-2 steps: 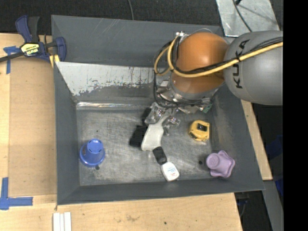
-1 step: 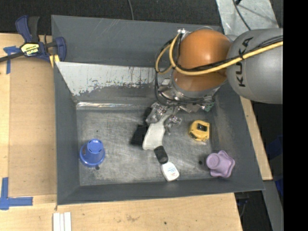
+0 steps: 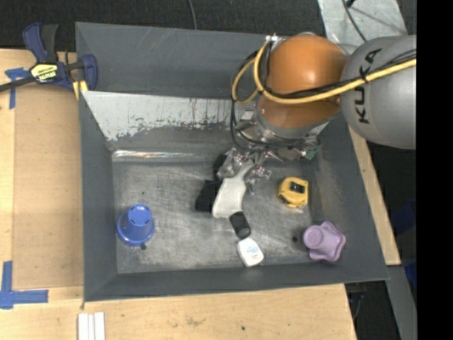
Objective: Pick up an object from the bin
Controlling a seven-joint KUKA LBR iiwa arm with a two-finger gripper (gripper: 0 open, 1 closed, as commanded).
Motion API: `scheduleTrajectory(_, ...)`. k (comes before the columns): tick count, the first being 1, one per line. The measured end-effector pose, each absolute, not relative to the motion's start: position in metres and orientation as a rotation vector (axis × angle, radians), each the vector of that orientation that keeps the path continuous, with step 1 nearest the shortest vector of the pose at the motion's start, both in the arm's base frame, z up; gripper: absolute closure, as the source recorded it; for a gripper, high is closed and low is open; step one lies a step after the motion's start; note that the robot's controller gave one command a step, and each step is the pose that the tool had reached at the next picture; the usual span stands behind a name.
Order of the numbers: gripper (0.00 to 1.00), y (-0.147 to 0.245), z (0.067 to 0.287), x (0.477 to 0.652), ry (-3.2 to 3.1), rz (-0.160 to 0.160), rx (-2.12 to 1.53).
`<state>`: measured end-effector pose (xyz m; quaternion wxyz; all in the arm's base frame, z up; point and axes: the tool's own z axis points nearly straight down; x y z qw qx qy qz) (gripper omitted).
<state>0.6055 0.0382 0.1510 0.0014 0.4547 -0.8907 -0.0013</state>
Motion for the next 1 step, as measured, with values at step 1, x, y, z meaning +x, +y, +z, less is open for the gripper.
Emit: scheduleTrajectory(1, 1.0, 0.0382, 0.17, 0.6066, -2.799, -0.001, 1.429)
